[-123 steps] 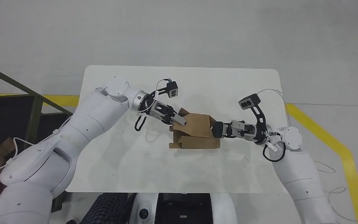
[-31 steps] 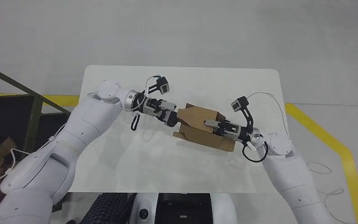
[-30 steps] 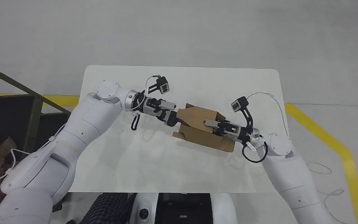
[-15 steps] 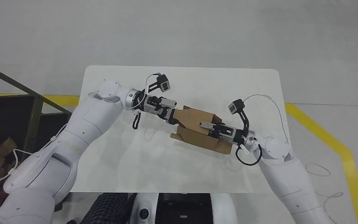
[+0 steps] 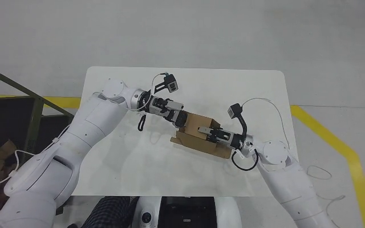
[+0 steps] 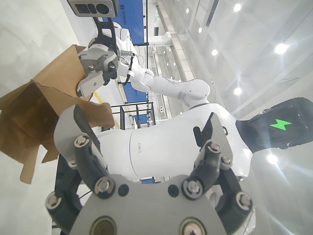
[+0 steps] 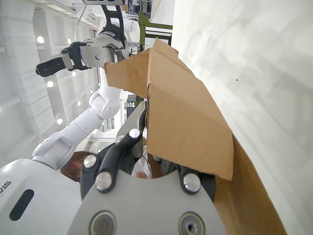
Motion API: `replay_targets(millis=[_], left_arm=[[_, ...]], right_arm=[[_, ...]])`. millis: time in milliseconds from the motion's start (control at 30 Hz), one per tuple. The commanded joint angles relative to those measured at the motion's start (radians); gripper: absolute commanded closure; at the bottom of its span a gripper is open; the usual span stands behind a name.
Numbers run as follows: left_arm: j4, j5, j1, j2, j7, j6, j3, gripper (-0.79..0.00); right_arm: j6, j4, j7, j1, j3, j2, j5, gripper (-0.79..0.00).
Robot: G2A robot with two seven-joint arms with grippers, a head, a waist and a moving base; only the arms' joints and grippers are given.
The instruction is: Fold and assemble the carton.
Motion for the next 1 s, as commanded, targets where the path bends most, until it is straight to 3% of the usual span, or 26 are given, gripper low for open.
replay_targets(millis=[0,567,733,967], left_arm=[[0.004,-0.003,-0.005,-0.006,0.000,0.000,0.011,-0.785],[0.066,-0.030,-0.052,-0.042,0.000,0.000,0.078,-0.785],[0.084,-0.035,-0.051,-0.033,0.000,0.000,0.049,-0.785],[0.030,-0.016,-0.003,-0.003,0.000,0.000,-0.008,-0.785]], right_arm=[[0.003,-0.005,-0.004,-0.001,-0.003,0.000,-0.002,0.000],[0.018,-0.046,-0.017,-0.005,-0.026,-0.002,0.001,0.000],[0.004,-0.021,-0.015,-0.013,0.003,0.002,0.034,0.000],[-0.002,0.016,-0.078,-0.028,0.067,0.007,0.115,0.000]])
